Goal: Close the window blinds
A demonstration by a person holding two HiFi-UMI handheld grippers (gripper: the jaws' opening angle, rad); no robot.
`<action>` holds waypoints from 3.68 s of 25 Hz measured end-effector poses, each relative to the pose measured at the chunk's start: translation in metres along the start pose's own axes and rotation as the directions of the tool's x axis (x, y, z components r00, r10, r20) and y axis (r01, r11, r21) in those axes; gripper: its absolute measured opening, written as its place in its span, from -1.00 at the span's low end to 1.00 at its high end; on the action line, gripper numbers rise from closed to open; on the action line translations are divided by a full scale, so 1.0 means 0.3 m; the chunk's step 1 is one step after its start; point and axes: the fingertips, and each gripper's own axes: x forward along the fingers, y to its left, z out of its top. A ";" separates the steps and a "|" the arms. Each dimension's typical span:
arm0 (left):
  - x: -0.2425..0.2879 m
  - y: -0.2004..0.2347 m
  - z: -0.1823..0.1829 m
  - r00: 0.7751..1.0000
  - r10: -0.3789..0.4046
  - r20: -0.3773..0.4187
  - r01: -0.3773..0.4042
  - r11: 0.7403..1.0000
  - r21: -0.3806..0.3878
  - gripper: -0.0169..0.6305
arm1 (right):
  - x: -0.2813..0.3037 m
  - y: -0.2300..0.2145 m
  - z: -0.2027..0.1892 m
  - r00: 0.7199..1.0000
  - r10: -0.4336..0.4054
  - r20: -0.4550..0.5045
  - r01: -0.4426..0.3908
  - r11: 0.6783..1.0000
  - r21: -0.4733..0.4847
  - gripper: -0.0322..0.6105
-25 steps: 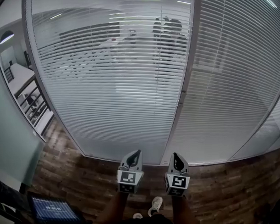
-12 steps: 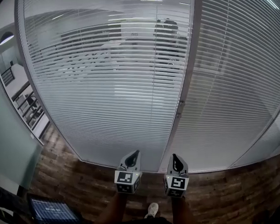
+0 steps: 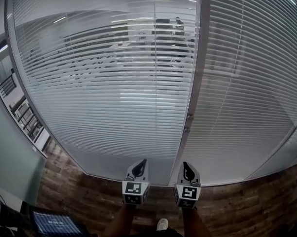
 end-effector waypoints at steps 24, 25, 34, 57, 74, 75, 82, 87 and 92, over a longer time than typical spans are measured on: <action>0.288 0.046 -0.062 0.995 0.019 0.099 -0.019 1.000 0.005 -0.97 | 0.291 -0.111 -0.029 0.997 0.001 0.079 0.003 0.999 -0.047 -0.89; 0.304 0.051 -0.055 0.995 0.012 0.103 -0.013 1.000 0.005 -0.97 | 0.305 -0.114 -0.019 0.996 -0.003 0.092 0.007 0.999 -0.049 -0.89; 0.424 0.033 -0.011 0.989 -0.084 0.120 0.077 0.995 0.062 -0.97 | 0.381 -0.199 0.043 0.981 -0.103 0.163 0.117 0.990 -0.081 -0.89; 0.534 -0.011 -0.060 0.979 -0.180 0.094 0.178 0.983 0.035 -0.97 | 0.524 -0.238 0.048 0.985 -0.133 0.114 0.145 0.984 -0.104 -0.50; 0.539 0.019 -0.088 0.986 -0.151 0.073 0.146 0.987 0.065 -0.97 | 0.548 -0.236 0.056 0.993 -0.064 0.099 0.102 0.890 -0.445 -0.51; 0.538 0.024 -0.092 0.986 -0.149 0.070 0.145 0.987 0.064 -0.97 | 0.546 -0.229 0.056 0.994 -0.060 0.092 0.098 0.864 -0.495 -0.51; 0.526 0.037 -0.112 0.988 -0.140 0.066 0.138 0.990 0.040 -0.97 | 0.543 -0.212 0.036 0.997 -0.046 0.054 0.070 0.527 -0.847 -0.51; 0.505 0.026 -0.106 0.987 -0.150 0.055 0.148 0.989 0.029 -0.97 | 0.543 -0.196 0.026 0.999 -0.022 0.042 0.046 0.261 -0.964 -0.51; 0.482 0.008 -0.114 0.986 -0.162 0.041 0.160 0.986 0.046 -0.97 | 0.528 -0.193 0.004 0.999 -0.021 0.038 0.040 0.079 -0.996 -0.51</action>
